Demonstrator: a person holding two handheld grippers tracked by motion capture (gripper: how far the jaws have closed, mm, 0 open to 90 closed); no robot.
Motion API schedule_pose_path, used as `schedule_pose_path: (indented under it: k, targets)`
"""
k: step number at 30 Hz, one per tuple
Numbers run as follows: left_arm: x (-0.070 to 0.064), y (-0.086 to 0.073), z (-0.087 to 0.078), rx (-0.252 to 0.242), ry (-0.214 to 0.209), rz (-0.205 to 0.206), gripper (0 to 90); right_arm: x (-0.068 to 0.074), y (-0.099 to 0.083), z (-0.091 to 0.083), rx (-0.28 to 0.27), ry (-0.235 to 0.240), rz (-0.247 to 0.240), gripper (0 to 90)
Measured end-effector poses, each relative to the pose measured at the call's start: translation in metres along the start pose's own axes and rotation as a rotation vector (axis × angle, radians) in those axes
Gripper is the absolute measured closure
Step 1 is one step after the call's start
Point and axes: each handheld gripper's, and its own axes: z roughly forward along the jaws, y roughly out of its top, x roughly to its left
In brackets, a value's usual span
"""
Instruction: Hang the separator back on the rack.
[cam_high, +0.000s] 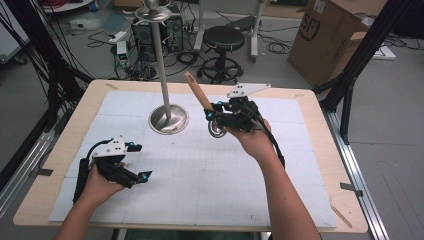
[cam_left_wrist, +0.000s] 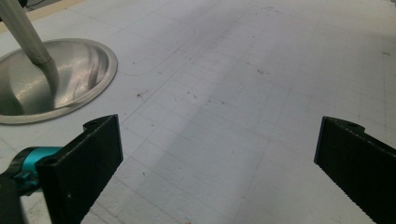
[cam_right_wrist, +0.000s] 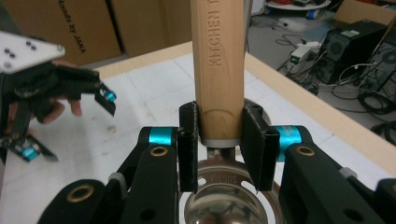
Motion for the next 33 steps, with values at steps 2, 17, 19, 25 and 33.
schedule_pose_path:
  k: [2, 17, 19, 25, 33]
  targets:
    - [-0.001, 0.0, 0.0, 0.0, -0.002, 0.002, 1.7, 0.0, 0.006, 0.0, -0.009, -0.007, 0.001, 69.2]
    - [-0.001, 0.0, 0.002, 0.013, -0.007, 0.008, 1.7, 0.0, 0.034, 0.003, -0.068, -0.046, 0.005, 69.0]
    - [-0.001, 0.0, 0.002, 0.012, -0.01, 0.005, 1.7, 0.0, 0.039, 0.003, -0.072, -0.051, -0.001, 69.0]
    - [-0.002, 0.0, 0.0, 0.002, -0.009, 0.003, 1.7, -0.003, 0.054, 0.003, -0.089, -0.056, -0.007, 68.9]
    - [-0.001, 0.0, 0.0, 0.001, -0.007, -0.001, 1.7, -0.004, 0.077, 0.004, -0.062, -0.034, -0.059, 68.9]
